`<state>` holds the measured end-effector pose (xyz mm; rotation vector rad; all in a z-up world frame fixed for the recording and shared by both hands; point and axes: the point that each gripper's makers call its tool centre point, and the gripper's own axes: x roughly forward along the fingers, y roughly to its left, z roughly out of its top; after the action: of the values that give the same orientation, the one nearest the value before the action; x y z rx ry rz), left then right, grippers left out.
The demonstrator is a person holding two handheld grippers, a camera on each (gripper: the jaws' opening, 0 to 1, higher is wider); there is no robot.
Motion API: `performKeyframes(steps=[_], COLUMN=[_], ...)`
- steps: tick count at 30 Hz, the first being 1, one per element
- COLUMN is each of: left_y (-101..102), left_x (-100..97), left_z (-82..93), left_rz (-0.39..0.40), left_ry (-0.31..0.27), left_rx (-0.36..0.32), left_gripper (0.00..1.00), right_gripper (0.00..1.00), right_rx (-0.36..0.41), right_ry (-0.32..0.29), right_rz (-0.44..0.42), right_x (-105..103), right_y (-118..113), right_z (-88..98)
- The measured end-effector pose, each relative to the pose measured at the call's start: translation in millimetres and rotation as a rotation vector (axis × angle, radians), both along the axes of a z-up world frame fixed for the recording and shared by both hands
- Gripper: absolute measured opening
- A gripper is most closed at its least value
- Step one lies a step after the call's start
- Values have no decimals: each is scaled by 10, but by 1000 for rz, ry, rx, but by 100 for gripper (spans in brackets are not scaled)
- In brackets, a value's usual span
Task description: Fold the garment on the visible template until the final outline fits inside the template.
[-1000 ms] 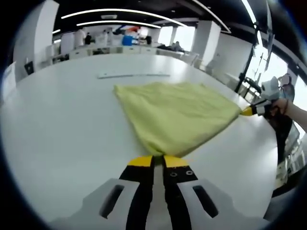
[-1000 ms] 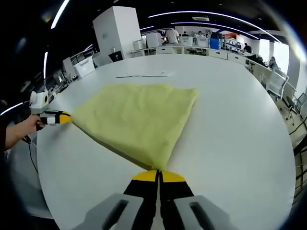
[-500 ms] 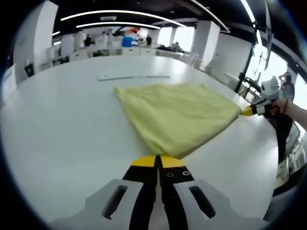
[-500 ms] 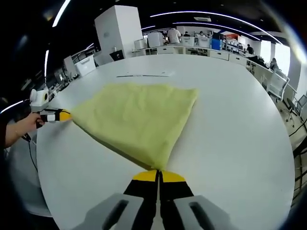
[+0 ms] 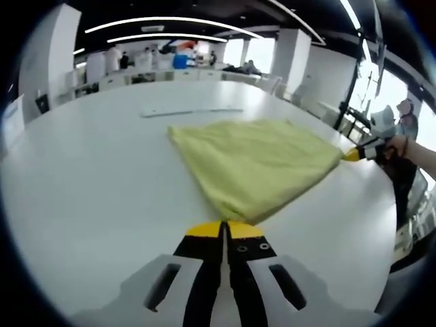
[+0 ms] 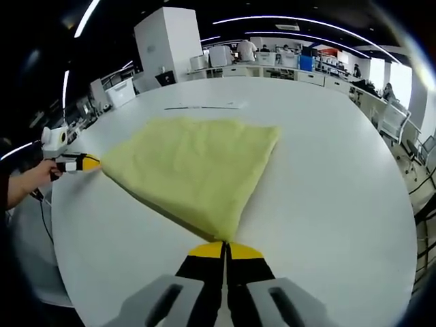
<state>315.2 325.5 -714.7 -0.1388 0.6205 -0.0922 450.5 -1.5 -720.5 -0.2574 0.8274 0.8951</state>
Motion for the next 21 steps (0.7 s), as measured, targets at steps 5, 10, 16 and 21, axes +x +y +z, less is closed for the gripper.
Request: performKeyframes(steps=[5,10,16,21], left_y=[-42,-55,-74,-90], left_x=[5,5,50,69], left_z=[48,33,45,15], left_rz=[-10,-21,-17,-23], left_ry=[-24,-19,-34,-21], left_rx=[-43,-36,-66,-60], left_gripper=[11,12,12,10], right_gripper=[0,0,0,0], right_rx=[-6,-8,-13,-11], right_ry=[-3,-4,2,6], right_rz=[-2,1,3,2], right_x=[6,1,-12,-10], right_y=[-24,-24,-20,-21], right_z=[12,8,-13,-12])
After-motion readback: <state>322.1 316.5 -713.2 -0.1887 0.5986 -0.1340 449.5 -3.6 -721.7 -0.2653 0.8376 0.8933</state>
